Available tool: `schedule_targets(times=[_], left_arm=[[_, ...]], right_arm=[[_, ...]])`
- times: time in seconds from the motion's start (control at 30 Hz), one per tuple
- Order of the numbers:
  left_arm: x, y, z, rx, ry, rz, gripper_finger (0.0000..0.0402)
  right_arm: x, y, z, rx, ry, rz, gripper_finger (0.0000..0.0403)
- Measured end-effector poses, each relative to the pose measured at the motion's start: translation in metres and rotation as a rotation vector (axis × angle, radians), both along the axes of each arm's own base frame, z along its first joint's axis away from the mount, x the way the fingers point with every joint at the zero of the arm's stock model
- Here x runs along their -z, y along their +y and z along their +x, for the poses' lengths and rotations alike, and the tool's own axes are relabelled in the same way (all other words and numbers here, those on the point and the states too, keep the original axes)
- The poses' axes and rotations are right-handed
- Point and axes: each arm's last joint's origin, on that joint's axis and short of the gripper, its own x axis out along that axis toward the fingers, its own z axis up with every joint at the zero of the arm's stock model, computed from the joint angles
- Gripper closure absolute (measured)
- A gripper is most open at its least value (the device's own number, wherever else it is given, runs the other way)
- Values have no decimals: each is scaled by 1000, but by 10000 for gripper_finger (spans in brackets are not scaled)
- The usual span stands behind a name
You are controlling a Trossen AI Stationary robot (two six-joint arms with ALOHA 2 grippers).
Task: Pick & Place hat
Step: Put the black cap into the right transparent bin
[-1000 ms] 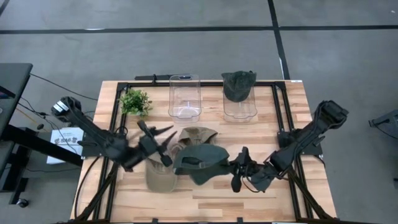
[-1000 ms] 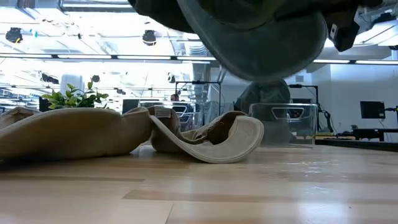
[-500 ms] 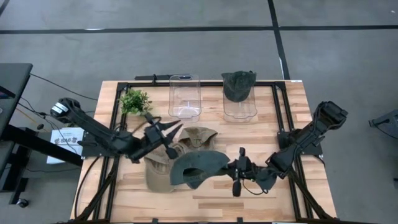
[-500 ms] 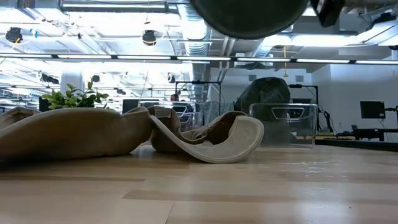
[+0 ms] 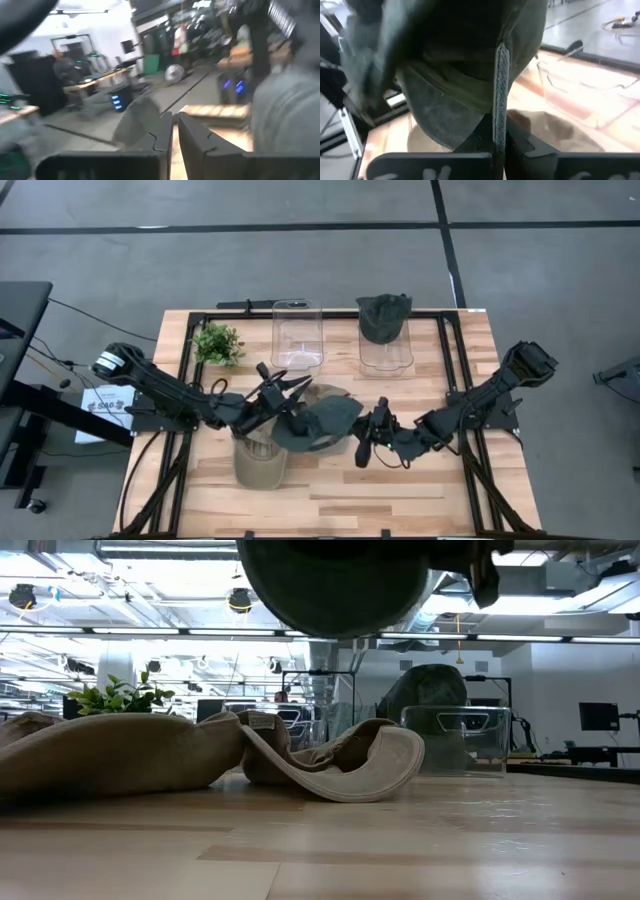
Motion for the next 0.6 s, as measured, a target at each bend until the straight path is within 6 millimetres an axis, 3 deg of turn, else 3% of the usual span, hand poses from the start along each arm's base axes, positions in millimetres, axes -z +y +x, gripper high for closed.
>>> schedule_targets(times=[0.23,0.6], left_arm=[[2,10,-3,-278,186,151,394],[-47,34,-36,-351,81,102,395]], right_arm=[[-5,8,-2,-37,-33,-22,401],[7,20,-16,-20,34,23,401]])
